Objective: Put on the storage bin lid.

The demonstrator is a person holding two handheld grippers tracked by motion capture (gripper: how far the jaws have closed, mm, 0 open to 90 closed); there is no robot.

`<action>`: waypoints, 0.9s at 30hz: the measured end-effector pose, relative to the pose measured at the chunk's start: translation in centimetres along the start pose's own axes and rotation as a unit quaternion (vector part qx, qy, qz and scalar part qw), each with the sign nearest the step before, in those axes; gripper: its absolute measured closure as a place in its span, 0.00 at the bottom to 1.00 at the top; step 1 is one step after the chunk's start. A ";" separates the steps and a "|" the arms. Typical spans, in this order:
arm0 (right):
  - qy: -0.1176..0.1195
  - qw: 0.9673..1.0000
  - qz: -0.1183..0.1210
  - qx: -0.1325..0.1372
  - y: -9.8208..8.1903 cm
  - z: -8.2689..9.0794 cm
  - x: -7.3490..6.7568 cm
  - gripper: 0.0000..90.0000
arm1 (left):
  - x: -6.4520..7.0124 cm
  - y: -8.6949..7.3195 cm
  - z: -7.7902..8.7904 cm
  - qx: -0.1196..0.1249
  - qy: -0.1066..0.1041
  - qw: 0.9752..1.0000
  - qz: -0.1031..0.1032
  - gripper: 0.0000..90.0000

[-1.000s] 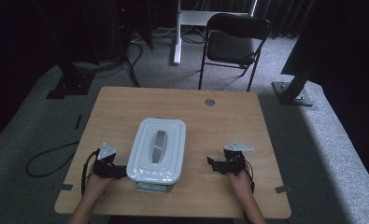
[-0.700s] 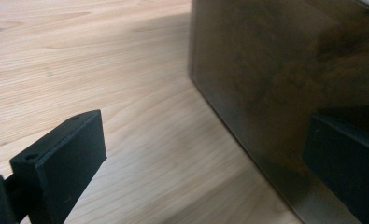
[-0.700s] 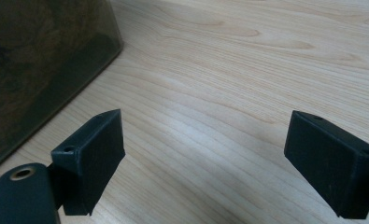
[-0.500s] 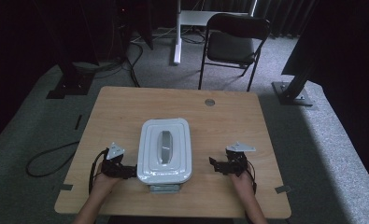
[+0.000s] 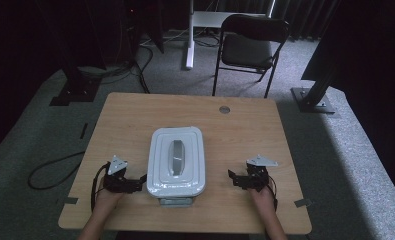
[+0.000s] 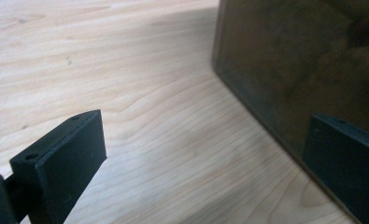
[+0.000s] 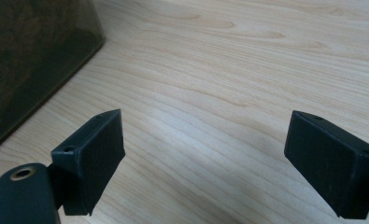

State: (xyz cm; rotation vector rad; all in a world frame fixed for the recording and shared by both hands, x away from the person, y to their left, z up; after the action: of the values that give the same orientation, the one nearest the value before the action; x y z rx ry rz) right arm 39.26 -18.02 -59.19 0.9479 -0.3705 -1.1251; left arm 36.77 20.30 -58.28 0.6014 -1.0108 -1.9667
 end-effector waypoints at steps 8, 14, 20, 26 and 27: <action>-0.013 1.000 0.002 0.000 -1.0 0.5 0.9 0.13 | -1.3 -1.2 0.7 -0.001 0.019 1.000 0.011 0.01; -0.023 1.000 -0.004 0.000 -1.6 0.9 1.6 0.13 | -2.1 -1.8 1.2 -0.001 0.029 0.999 0.021 0.01; -0.035 0.999 -0.010 0.007 -1.8 1.4 2.1 0.13 | -2.7 -2.3 1.7 -0.001 0.037 0.999 0.031 0.01; -0.050 0.999 -0.013 0.009 -2.3 2.1 2.9 0.13 | -3.3 -3.2 2.0 -0.010 0.052 0.998 0.037 0.01; -0.052 0.998 -0.015 0.011 -2.3 2.2 3.0 0.13 | -3.3 -3.4 2.0 -0.013 0.053 0.998 0.038 0.01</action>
State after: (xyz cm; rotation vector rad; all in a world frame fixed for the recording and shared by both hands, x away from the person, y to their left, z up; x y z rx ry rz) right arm 37.67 -21.94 -60.33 0.9188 -0.4553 -1.2026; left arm 35.63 25.09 -59.81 0.6367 -0.9287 -1.8580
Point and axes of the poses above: each handheld gripper's, and its own axes: z roughly backward along the jaws, y roughly out of its top, x roughly to its right, the point moved 9 cm from there along -z, roughly forward along the jaws, and after that the axes turned 7 degrees about -z, right-handed, at the moved point
